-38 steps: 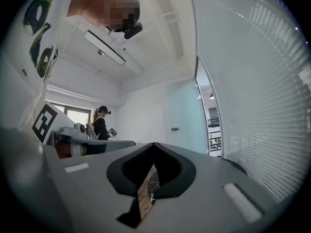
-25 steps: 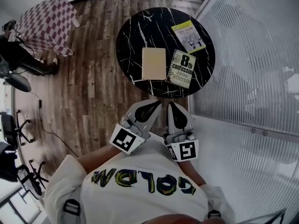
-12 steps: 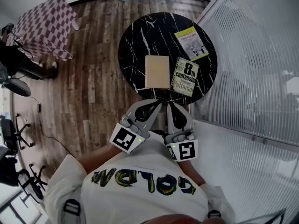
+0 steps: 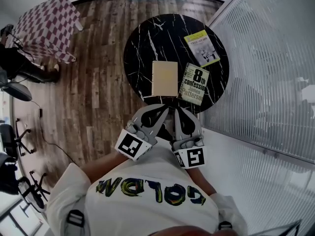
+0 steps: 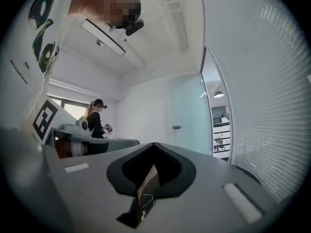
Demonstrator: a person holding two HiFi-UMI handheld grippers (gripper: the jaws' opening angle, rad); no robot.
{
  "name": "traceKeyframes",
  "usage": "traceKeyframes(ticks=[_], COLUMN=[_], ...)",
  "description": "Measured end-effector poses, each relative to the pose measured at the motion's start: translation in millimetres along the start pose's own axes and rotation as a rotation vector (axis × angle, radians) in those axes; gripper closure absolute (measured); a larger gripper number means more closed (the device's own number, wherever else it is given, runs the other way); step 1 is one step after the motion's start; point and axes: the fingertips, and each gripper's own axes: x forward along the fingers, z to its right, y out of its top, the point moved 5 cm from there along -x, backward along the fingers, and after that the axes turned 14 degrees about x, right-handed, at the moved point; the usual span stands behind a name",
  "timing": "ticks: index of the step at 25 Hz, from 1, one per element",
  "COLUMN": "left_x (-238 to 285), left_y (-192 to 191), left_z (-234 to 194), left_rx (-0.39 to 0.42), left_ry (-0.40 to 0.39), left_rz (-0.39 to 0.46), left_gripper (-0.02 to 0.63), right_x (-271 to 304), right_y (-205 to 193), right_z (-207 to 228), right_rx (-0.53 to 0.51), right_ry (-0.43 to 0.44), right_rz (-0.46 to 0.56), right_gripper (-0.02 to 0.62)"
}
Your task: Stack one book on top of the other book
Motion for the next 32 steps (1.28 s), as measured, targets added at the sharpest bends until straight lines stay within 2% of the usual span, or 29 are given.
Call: traceKeyframes(ticks=[13,19,25,32], left_x=[21,24,25,26], left_y=[-5,-8,-15,-24], left_z=[-1,2,0,-4], left_rx=[-0.019,0.011,0.012,0.000], left_ry=[0.049,0.040,0.037,0.052], left_rz=[-0.033,-0.052,-0.084,-0.119], left_gripper=[0.604,0.604,0.604,0.604], right_x=[6,7,8,13], right_y=[6,6,7,-2], right_z=[24,30,41,44], right_rx=[-0.013,-0.014,-0.057,-0.047], right_ry=[0.025,0.027,0.011,0.014], right_rz=[-0.033,-0.038,-0.044,-0.080], right_gripper=[0.594,0.592,0.594,0.594])
